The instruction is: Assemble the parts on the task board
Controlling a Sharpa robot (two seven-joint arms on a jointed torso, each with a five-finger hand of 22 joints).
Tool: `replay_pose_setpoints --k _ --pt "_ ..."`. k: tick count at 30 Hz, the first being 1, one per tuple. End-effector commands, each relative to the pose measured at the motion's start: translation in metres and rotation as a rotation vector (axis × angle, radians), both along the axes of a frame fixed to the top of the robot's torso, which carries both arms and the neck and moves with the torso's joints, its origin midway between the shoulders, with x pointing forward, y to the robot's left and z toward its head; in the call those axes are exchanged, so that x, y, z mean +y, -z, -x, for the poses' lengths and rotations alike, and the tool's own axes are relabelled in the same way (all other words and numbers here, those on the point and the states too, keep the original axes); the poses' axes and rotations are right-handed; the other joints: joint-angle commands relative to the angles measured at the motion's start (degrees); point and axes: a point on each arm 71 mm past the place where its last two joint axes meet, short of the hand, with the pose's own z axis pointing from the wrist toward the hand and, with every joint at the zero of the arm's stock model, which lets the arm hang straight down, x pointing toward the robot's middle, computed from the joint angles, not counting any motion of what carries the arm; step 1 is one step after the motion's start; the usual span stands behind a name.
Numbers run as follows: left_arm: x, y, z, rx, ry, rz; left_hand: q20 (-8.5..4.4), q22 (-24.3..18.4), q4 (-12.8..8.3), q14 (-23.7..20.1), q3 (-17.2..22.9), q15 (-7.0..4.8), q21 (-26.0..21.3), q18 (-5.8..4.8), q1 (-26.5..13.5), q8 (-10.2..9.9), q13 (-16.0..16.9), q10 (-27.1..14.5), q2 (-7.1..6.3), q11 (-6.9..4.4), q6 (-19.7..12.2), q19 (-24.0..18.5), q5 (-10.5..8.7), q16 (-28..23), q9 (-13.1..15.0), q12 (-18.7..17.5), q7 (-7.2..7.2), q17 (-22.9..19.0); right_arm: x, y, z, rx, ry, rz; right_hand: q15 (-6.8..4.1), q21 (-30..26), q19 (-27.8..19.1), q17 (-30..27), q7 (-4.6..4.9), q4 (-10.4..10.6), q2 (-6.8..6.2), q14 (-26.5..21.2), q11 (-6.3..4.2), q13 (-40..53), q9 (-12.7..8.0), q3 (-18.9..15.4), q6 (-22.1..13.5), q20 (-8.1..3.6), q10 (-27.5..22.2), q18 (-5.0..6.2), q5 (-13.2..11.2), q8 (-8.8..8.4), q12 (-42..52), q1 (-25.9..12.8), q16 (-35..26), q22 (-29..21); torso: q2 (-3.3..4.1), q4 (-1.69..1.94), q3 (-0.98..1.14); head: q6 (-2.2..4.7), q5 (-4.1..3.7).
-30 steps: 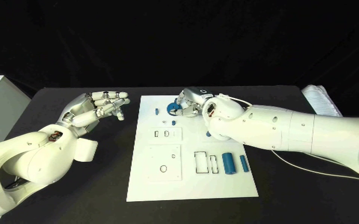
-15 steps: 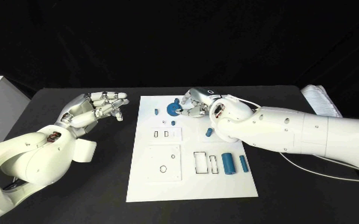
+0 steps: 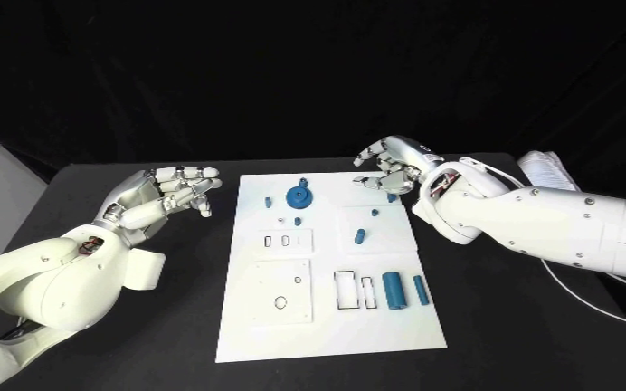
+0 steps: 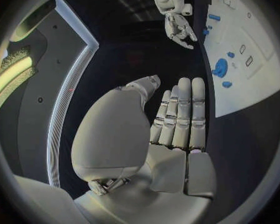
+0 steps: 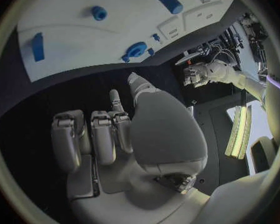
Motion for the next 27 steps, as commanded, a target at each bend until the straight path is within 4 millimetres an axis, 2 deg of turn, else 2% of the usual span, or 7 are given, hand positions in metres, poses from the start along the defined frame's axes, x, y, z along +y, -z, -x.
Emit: replay_pose_setpoints --k 1,8,11,12,16,22,27 --pt "-0.002 -0.001 0.000 -0.008 0.016 0.005 -0.08 0.1 -0.3 -0.4 0.2 -0.09 0.4 0.32 -0.5 -0.3 0.1 -0.2 0.18 0.04 -0.4 -0.4 -0.33 0.3 0.1 0.0 -0.01 0.0 -0.014 0.001 0.002 0.056 -0.096 -0.051 -0.15 0.3 5.8 14.6 0.09 -1.1 -0.98 5.7 -0.32 13.0 -0.2 0.3 0.4 -0.05 4.0 -0.26 -1.1 -0.36 -0.4 2.1 0.3 14.8 -0.02 -0.44 0.34 -0.08 -0.13" --pt "-0.004 -0.001 -0.001 -0.013 0.025 -0.003 -0.05 0.1 -0.3 -0.5 0.2 -0.06 0.4 0.31 -0.6 -0.3 0.1 -0.2 -0.01 0.03 -0.4 -0.6 -0.37 0.3 0.1 0.1 -0.06 -0.1 -0.055 0.006 0.001 0.104 -0.064 -0.013 -0.01 0.3 5.8 14.8 0.28 -2.5 -2.41 5.8 -0.16 12.7 -0.5 1.0 0.1 0.08 3.7 -0.27 -0.6 -0.74 -0.8 5.2 0.3 14.8 0.00 -0.37 0.66 -0.22 -0.46" --pt "-0.004 -0.001 -0.001 -0.013 0.026 -0.004 -0.05 0.1 -0.3 -0.5 0.2 -0.06 0.4 0.31 -0.6 -0.3 0.1 -0.2 -0.01 0.03 -0.4 -0.6 -0.37 0.3 0.1 0.1 -0.06 -0.1 -0.066 0.009 -0.001 0.118 -0.049 0.006 0.02 0.2 5.7 14.7 0.33 -2.6 -2.61 5.8 -0.12 12.6 -0.5 1.0 -0.1 0.10 3.6 -0.24 -0.5 -0.84 -0.9 5.4 0.3 14.7 0.03 -0.35 0.65 -0.34 -0.48" --pt "-0.004 -0.001 -0.002 -0.013 0.026 -0.004 -0.05 0.1 -0.3 -0.5 0.2 -0.06 0.4 0.31 -0.6 -0.3 0.1 -0.2 -0.01 0.03 -0.4 -0.6 -0.37 0.3 0.1 0.1 -0.06 -0.1 -0.069 0.011 -0.001 0.125 -0.044 0.012 0.03 0.2 5.7 14.7 0.35 -2.6 -2.69 5.8 -0.11 12.6 -0.5 1.0 -0.1 0.10 3.5 -0.21 -0.4 -0.89 -0.9 5.5 0.3 14.6 0.03 -0.37 0.52 -0.42 -0.45" --pt "-0.004 0.000 -0.002 -0.013 0.025 -0.005 -0.05 0.1 -0.3 -0.5 0.2 -0.06 0.4 0.31 -0.6 -0.3 0.1 -0.2 -0.01 0.03 -0.4 -0.6 -0.37 0.3 0.1 0.1 -0.06 -0.1 -0.077 0.017 -0.002 0.143 -0.033 0.032 0.04 0.1 5.6 14.8 0.37 -2.6 -2.76 5.8 -0.10 12.5 -0.6 1.0 -0.2 0.11 3.5 -0.19 -0.4 -0.92 -1.0 5.5 0.3 14.5 0.02 -0.37 0.45 -0.67 -0.33" --pt "-0.004 0.000 -0.003 -0.013 0.024 -0.006 -0.05 0.1 -0.3 -0.5 0.2 -0.06 0.4 0.31 -0.6 -0.3 0.1 -0.2 -0.01 0.03 -0.4 -0.6 -0.37 0.3 0.1 0.1 -0.06 -0.1 -0.082 0.022 -0.005 0.156 -0.019 0.049 0.06 0.0 5.6 14.8 0.38 -2.7 -2.80 5.8 -0.08 12.5 -0.6 1.0 -0.3 0.12 3.5 -0.17 -0.4 -0.96 -1.0 5.5 0.3 14.5 -0.02 -0.40 0.32 -0.86 -0.33" --pt "-0.003 0.000 -0.003 -0.013 0.024 -0.006 -0.05 0.1 -0.3 -0.5 0.2 -0.06 0.4 0.31 -0.6 -0.3 0.1 -0.2 -0.01 0.03 -0.4 -0.6 -0.37 0.3 0.1 0.1 -0.06 -0.1 -0.081 0.027 -0.007 0.162 -0.014 0.052 0.10 0.0 5.6 14.9 0.42 -2.4 -2.58 5.8 -0.03 12.6 -0.6 1.0 -0.2 0.15 3.6 -0.18 -0.1 -0.98 -0.9 5.4 0.4 14.5 -0.04 -0.38 0.34 -0.98 -0.33"
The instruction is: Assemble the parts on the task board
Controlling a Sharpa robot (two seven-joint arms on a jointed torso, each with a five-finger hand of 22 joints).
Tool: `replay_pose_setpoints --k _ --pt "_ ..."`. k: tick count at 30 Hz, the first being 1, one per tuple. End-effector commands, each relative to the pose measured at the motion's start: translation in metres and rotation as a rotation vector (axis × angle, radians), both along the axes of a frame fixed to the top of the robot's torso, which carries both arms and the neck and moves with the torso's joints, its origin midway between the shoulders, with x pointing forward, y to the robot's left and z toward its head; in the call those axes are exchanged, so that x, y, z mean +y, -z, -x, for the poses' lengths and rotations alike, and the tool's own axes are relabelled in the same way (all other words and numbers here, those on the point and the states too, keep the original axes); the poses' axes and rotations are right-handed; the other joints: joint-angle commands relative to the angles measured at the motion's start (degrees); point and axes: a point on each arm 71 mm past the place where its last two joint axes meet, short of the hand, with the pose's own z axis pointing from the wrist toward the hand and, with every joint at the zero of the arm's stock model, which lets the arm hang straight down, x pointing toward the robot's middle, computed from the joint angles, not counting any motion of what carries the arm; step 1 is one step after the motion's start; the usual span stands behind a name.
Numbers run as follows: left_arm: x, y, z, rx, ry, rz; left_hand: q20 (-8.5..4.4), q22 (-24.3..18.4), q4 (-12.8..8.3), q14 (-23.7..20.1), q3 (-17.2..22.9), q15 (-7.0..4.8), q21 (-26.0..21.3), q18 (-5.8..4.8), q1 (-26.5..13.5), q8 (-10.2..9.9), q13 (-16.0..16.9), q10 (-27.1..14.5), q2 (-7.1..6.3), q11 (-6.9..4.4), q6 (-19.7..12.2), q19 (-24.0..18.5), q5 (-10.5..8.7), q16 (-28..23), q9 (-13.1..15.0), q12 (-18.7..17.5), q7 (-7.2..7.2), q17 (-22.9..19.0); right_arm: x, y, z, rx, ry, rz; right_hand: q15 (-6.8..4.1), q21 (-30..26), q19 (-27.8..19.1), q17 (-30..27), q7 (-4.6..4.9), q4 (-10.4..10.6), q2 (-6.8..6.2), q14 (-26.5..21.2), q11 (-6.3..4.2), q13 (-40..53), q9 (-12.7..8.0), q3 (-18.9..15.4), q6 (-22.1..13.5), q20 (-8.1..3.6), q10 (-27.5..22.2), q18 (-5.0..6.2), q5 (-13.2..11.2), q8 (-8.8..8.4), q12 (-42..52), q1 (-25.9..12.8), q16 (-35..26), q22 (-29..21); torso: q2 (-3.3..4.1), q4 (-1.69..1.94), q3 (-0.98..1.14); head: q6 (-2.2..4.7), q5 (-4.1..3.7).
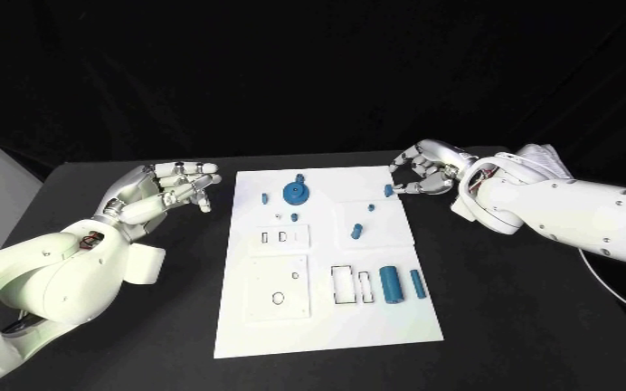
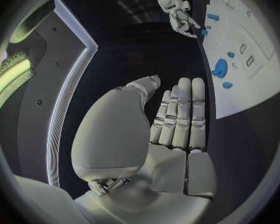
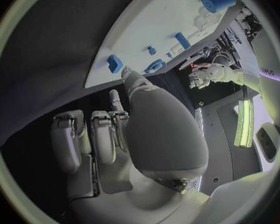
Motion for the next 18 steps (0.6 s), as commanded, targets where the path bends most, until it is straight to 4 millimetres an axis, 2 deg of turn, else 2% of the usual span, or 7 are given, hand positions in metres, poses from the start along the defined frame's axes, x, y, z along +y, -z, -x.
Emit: replay_pose_setpoints --k 1,6,16,18 --pt "-0.002 -0.001 0.000 -0.007 0.022 0.005 0.16 0.1 -0.1 -0.3 0.0 0.14 0.2 0.31 -0.6 -0.3 0.1 -0.2 -0.01 0.03 -0.4 -0.4 -0.37 0.3 0.1 0.1 -0.06 -0.1 0.003 0.004 -0.001 0.020 -0.027 0.012 0.10 -0.2 5.6 14.9 0.27 -0.2 0.12 5.8 -0.02 12.6 -0.1 0.1 -0.1 0.16 3.6 -0.18 0.4 -0.29 0.0 0.3 0.4 14.5 -0.05 0.01 -0.03 -0.14 0.05" --pt "-0.002 -0.001 0.000 -0.007 0.021 0.004 0.16 0.1 -0.1 -0.3 0.0 0.14 0.2 0.31 -0.6 -0.3 0.1 -0.2 -0.01 0.03 -0.4 -0.4 -0.37 0.3 0.1 0.1 -0.06 -0.1 0.004 0.010 -0.003 0.032 -0.017 0.015 0.12 -0.1 5.6 15.0 0.27 0.0 0.20 5.8 0.00 12.7 -0.1 0.1 0.0 0.18 3.6 -0.20 0.6 -0.27 0.1 0.2 0.4 14.5 -0.02 0.08 -0.06 -0.27 0.06" --pt "0.000 -0.001 0.000 -0.007 0.017 0.003 0.18 0.1 -0.2 -0.4 0.0 0.12 0.3 0.31 -0.7 -0.2 0.1 -0.2 -0.06 -0.01 -0.4 -0.5 -0.35 0.3 0.2 0.1 -0.11 -0.1 0.008 0.021 -0.004 0.062 -0.021 0.019 0.12 0.0 5.7 15.0 0.22 0.4 0.37 5.8 -0.03 12.9 0.0 0.2 0.4 0.20 3.8 -0.22 0.9 -0.09 0.3 -0.1 0.4 14.6 -0.06 -0.13 -0.03 -0.75 0.33" --pt "0.000 -0.001 0.000 -0.007 0.017 0.002 0.18 0.1 -0.2 -0.4 0.0 0.12 0.3 0.31 -0.7 -0.2 0.1 -0.2 -0.06 -0.01 -0.4 -0.5 -0.35 0.3 0.2 0.1 -0.11 -0.1 0.008 0.022 -0.004 0.065 -0.019 0.020 0.08 0.1 5.8 15.1 0.15 0.5 0.50 5.9 -0.09 13.0 0.0 0.3 0.8 0.19 4.0 -0.27 1.0 0.10 0.4 -0.2 0.4 14.7 -0.05 -0.18 -0.01 -0.64 0.43"
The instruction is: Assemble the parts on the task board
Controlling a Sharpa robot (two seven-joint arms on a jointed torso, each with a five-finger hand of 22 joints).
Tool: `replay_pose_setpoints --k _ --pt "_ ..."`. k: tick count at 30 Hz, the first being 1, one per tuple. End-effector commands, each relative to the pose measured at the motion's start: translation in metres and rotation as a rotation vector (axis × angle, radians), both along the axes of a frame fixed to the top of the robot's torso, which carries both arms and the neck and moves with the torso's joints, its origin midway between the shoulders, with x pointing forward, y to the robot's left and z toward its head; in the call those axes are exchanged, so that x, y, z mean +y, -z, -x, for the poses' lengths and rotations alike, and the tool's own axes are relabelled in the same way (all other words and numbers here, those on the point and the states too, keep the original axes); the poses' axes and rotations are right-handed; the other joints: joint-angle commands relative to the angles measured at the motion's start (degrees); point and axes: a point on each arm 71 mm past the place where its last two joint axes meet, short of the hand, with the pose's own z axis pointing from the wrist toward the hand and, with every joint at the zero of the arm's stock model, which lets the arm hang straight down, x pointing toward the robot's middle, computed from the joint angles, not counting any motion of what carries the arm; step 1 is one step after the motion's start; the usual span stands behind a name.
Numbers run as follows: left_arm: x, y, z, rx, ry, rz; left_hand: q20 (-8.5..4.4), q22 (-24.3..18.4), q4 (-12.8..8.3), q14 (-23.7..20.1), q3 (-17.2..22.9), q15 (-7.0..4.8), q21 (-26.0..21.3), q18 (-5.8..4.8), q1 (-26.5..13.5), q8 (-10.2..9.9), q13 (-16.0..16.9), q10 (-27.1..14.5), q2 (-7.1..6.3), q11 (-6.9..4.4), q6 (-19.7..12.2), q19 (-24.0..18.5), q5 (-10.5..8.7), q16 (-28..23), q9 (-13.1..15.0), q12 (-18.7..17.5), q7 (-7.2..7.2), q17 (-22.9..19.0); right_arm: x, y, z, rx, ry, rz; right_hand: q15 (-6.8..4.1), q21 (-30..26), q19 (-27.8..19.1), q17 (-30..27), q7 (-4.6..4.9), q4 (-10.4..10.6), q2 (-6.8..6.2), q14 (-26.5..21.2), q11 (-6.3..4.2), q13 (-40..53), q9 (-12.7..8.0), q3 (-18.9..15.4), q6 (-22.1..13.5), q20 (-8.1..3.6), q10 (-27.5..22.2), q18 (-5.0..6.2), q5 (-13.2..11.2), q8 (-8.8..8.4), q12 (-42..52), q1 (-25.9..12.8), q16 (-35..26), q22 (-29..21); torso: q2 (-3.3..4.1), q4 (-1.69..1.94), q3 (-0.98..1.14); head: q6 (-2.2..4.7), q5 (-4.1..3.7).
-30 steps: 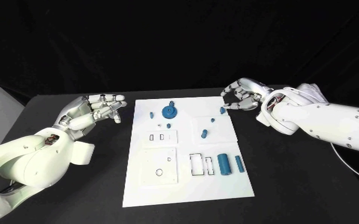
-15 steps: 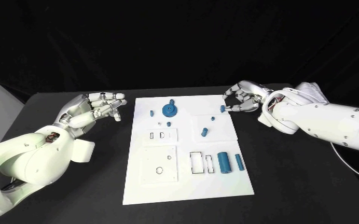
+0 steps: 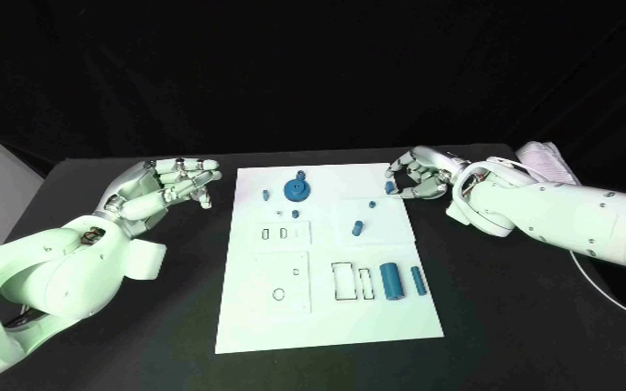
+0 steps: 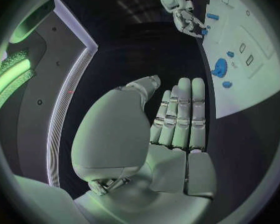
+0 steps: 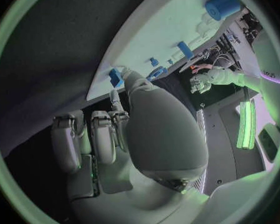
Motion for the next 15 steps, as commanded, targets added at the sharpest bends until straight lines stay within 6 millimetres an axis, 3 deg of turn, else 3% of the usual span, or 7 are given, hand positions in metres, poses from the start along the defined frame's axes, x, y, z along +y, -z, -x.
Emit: replay_pose_setpoints --k 1,15 --pt "-0.0016 -0.0013 0.0004 -0.007 0.019 0.005 -0.02 0.0 -0.2 -0.4 0.0 0.12 0.3 0.31 -0.7 -0.2 0.0 -0.2 -0.06 0.00 -0.4 -0.3 -0.35 0.3 0.0 0.1 -0.11 0.0 0.0013 0.0031 0.0002 0.022 -0.012 0.013 0.09 0.1 5.8 15.1 -0.06 0.4 0.50 5.9 -0.09 13.0 0.0 0.1 0.6 0.20 4.0 -0.27 0.4 0.09 0.4 -0.2 0.2 14.8 -0.01 -0.10 0.02 -0.03 0.13" --pt "-0.0010 -0.0010 0.0001 -0.005 0.016 0.003 -0.04 0.1 -0.5 -0.5 0.4 0.07 0.5 0.34 -0.4 -0.2 0.0 -0.2 0.16 -0.03 -0.4 -0.5 -0.26 0.4 0.1 0.1 -0.14 -0.1 0.0034 0.0056 -0.0033 0.029 0.005 0.014 -0.41 0.4 6.0 15.1 -0.68 2.5 3.22 5.9 -0.65 13.9 -0.1 2.8 2.5 -0.19 4.8 -0.36 0.2 0.79 1.4 -1.3 0.2 15.0 -0.07 0.13 -0.04 -0.44 0.07"
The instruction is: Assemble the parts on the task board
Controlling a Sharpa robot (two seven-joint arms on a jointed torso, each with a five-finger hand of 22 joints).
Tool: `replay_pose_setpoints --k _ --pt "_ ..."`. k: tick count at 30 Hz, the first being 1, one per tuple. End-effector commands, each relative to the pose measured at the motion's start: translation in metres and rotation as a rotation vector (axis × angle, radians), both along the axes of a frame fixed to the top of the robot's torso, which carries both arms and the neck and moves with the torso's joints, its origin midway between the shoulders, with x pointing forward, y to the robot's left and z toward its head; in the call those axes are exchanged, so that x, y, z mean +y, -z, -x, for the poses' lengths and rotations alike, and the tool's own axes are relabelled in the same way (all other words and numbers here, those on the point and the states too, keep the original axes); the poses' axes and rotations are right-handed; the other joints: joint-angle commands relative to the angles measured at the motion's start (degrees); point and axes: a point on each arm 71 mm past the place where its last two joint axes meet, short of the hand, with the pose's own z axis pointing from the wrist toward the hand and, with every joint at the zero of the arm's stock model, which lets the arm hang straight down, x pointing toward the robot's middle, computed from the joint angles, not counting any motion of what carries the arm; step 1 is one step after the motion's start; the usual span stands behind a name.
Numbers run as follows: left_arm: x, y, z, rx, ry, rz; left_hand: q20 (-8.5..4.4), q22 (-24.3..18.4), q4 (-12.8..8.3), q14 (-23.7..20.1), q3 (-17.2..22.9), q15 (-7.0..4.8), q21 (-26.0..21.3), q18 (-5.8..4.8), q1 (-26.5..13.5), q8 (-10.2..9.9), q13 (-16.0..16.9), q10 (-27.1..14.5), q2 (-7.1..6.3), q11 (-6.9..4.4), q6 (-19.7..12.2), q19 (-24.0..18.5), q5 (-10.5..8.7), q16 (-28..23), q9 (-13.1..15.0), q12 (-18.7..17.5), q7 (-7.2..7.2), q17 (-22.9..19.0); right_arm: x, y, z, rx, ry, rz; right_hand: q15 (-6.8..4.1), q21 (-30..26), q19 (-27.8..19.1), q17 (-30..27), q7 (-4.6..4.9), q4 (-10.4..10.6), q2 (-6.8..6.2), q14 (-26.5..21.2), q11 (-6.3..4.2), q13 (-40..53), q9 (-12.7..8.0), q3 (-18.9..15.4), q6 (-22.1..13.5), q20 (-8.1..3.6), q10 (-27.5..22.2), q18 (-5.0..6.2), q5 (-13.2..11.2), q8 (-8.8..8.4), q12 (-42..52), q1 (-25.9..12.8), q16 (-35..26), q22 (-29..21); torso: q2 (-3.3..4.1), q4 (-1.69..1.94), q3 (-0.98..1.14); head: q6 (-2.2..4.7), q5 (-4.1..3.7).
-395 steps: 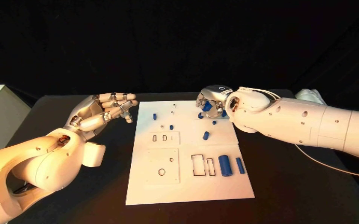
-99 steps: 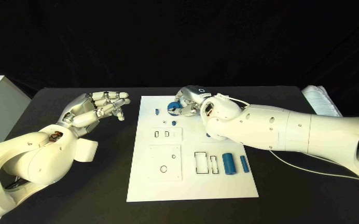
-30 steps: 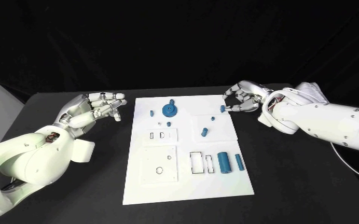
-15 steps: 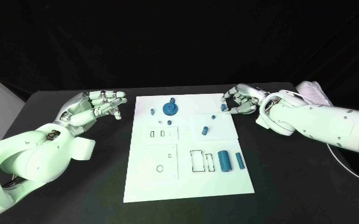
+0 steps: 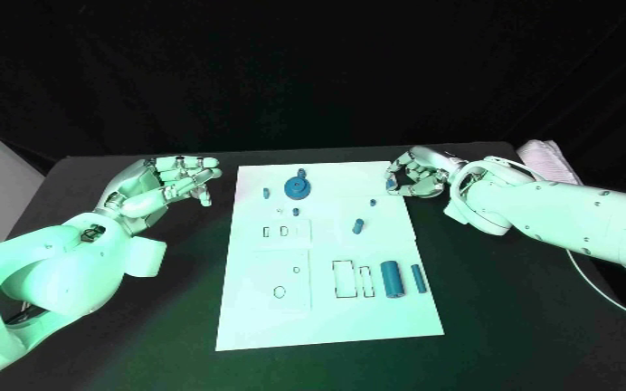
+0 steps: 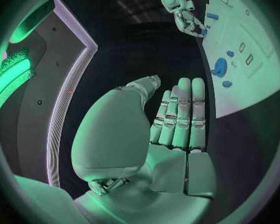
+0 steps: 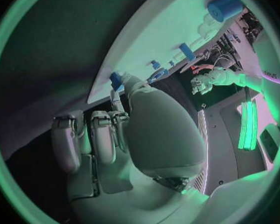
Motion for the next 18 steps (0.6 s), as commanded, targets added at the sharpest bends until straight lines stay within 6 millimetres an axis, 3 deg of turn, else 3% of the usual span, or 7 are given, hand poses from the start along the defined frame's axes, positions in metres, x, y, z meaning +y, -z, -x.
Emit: replay_pose_setpoints --k 1,18 --pt "-0.0016 -0.0011 0.0004 -0.006 0.017 0.004 -0.04 0.1 -0.3 -0.5 0.2 0.07 0.2 0.34 -0.4 -0.2 0.1 -0.2 0.16 -0.03 -0.4 -0.5 -0.26 0.4 0.1 0.1 -0.14 -0.1 0.0005 0.0019 -0.0006 0.018 0.000 0.011 -0.48 0.2 6.0 15.1 -0.14 0.0 0.84 5.9 -0.55 13.9 -0.1 0.8 0.6 -0.25 4.8 -0.36 -0.1 0.40 0.4 0.0 0.2 15.0 -0.05 0.09 -0.03 -0.17 -0.03" --pt "-0.0004 -0.0010 0.0001 -0.005 0.013 0.002 -0.04 0.1 -0.3 -0.5 0.2 0.07 0.2 0.34 -0.4 -0.2 0.1 -0.2 0.16 -0.03 -0.4 -0.5 -0.26 0.4 0.1 0.1 -0.14 -0.1 0.0017 0.0041 -0.0034 0.030 0.005 0.025 -0.77 0.2 6.0 15.1 -0.45 0.0 0.89 5.9 -0.83 14.0 -0.1 2.1 1.3 -0.52 4.9 -0.37 -1.1 0.68 0.5 0.2 0.2 15.1 0.02 -0.02 0.03 -0.48 -0.02"
